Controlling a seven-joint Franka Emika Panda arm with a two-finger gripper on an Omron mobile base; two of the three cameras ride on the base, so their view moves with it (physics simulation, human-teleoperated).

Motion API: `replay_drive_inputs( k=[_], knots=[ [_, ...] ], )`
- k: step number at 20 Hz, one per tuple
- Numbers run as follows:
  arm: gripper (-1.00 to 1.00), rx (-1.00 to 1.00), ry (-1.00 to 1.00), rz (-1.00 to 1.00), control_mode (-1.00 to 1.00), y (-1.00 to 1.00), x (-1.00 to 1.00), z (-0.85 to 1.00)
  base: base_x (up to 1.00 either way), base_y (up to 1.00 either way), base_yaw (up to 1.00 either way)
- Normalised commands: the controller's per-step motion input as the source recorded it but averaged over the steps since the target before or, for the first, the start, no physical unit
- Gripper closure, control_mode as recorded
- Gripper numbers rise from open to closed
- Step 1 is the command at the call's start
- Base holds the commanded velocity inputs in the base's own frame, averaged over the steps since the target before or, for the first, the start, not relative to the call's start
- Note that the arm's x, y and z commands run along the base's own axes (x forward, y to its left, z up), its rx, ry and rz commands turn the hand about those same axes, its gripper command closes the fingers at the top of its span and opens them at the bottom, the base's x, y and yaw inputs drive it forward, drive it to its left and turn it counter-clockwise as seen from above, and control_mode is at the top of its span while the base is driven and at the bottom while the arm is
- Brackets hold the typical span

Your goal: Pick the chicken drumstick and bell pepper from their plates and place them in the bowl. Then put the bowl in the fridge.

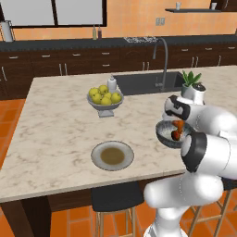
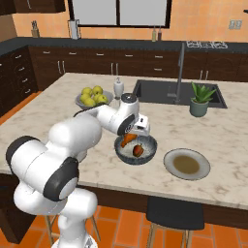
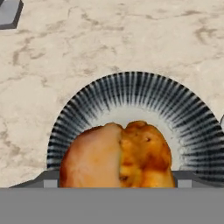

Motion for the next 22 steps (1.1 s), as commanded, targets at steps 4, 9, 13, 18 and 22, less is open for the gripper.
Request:
replay_drive_inputs(
  k=[4, 9, 13, 18, 22],
  knots=[
    [1.00, 0.00, -0.02, 0.00, -1.00, 0.00, 0.02, -0.61, 0.00, 0.00, 0.00],
    [1.00, 0.00, 0.00, 0.00, -1.00, -0.01, 0.33, -0.49, 0.00, 0.00, 0.00],
    [1.00, 0.00, 0.00, 0.00, -1.00, -0.03, 0.50, -0.32, 0.00, 0.00, 0.00],
    [1.00, 0.00, 0.00, 0.00, -1.00, -0.03, 0.36, -0.22, 0.00, 0.00, 0.00],
    [1.00, 0.00, 0.00, 0.00, -1.00, -0.06, 0.23, -0.21, 0.00, 0.00, 0.00]
  ],
)
